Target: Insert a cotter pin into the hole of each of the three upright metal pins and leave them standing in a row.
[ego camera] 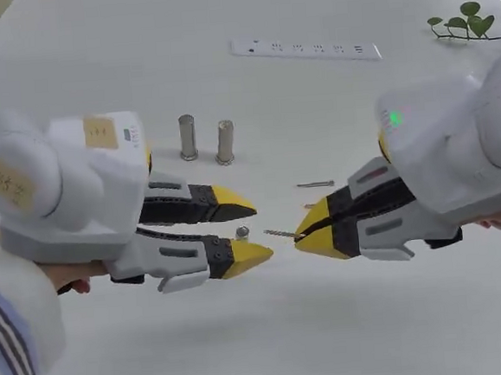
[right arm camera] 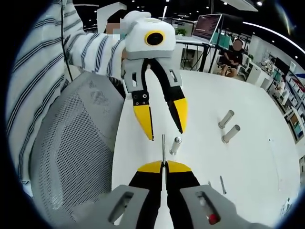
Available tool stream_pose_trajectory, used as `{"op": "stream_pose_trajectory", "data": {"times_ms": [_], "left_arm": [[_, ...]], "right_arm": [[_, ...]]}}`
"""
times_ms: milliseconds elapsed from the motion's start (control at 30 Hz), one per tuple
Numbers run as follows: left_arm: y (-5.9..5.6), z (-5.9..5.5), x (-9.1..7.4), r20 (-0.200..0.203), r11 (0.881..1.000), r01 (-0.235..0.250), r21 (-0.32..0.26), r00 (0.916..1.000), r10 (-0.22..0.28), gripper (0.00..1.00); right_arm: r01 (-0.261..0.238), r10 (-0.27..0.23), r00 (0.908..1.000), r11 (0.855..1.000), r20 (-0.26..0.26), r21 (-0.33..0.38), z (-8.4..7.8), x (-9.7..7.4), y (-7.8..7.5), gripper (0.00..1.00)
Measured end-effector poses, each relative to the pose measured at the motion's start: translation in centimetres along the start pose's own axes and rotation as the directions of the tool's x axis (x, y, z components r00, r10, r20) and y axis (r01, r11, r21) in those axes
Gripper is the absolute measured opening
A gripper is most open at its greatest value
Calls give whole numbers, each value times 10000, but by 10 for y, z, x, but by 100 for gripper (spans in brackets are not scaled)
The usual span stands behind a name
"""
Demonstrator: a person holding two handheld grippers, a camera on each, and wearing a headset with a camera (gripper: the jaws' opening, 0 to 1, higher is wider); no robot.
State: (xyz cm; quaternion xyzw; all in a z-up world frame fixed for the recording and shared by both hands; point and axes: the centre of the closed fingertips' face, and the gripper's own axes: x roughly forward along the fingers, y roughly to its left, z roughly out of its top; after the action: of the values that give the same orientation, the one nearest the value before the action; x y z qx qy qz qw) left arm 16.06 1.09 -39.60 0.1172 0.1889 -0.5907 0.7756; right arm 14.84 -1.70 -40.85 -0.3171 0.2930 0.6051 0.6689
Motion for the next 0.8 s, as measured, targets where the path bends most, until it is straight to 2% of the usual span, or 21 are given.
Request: {"op": "stream_pose_trajectory", "data": {"times_ms": [100,233,367,500,800], "left_arm": [[5,-10,2,-309,9997,-166,-161,9994,161,23],[13,-20,5,-661,9990,-444,-37,9968,440,25],[15,-25,8,-772,9993,-373,-77,9963,366,25],[18,-30,11,-906,9997,-257,-22,9956,254,24],[27,-35,16,-1099,9993,-270,-258,9937,240,16]], "right_arm": [[168,-166,9998,9998,-141,142,-7,5,-4,0],[325,-319,9977,9994,-591,93,-14,11,-8,0],[425,-401,9959,9987,-815,277,-19,21,-11,0],[566,-522,9953,9970,-813,529,-21,26,-17,0],[611,-548,9942,9960,-929,658,-25,34,-24,0]]}}
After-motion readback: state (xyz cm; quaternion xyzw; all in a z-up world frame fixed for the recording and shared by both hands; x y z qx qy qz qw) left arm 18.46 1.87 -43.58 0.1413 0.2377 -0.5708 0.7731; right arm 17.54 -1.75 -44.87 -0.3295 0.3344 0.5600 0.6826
